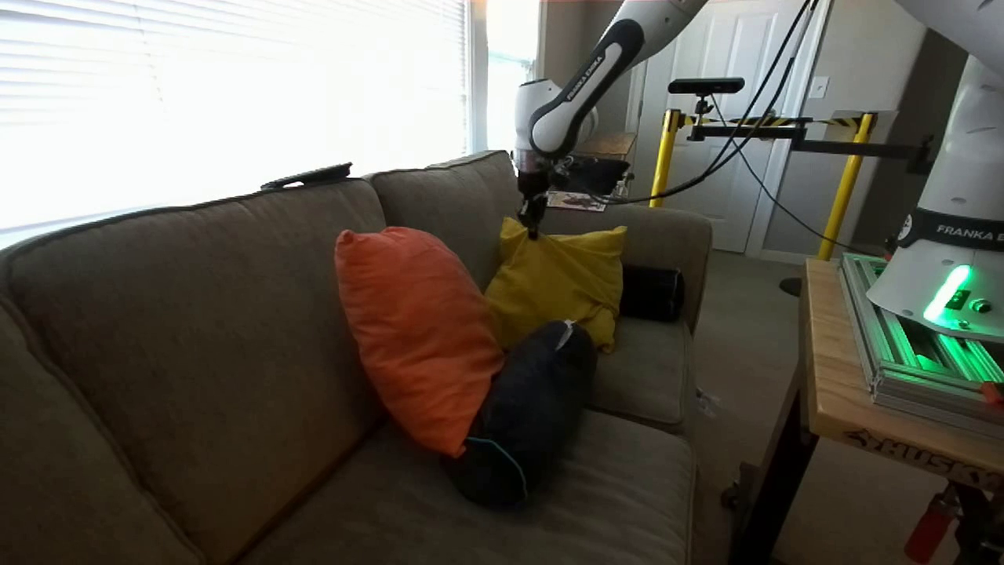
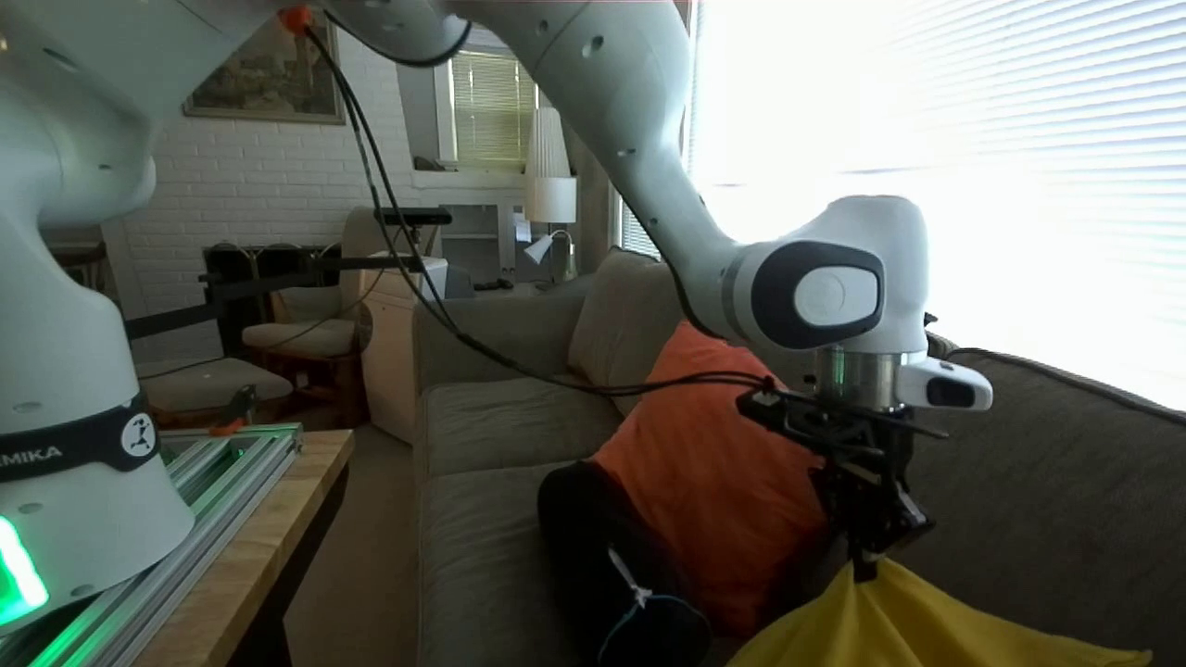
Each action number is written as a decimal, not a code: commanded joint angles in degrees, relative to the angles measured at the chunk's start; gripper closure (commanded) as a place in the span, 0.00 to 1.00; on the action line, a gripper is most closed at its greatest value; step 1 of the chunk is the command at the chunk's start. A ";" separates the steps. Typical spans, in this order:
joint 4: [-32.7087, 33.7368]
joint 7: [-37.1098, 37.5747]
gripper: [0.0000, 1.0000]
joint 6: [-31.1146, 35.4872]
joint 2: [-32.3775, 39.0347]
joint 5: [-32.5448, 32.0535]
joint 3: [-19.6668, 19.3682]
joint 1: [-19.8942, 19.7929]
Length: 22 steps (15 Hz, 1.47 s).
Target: Move the yellow pillow to the right, then the orange pillow to the left
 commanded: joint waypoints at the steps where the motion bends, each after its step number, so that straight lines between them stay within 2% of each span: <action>1: -11.69 -4.57 1.00 6.79 -10.96 3.84 3.56 -3.05; 6: -24.77 -11.80 1.00 16.79 -23.28 11.19 10.41 -8.44; 9: -29.88 -15.58 1.00 20.99 -28.86 16.93 14.62 -11.50; 11: -31.29 -18.95 1.00 24.66 -30.73 20.04 16.98 -13.31; 14: -28.39 -20.44 1.00 28.12 -29.63 21.78 19.09 -15.54; 18: -26.27 -22.98 1.00 28.31 -28.31 16.76 16.93 -15.19; 22: -23.65 -27.06 1.00 26.59 -27.26 9.27 12.55 -12.66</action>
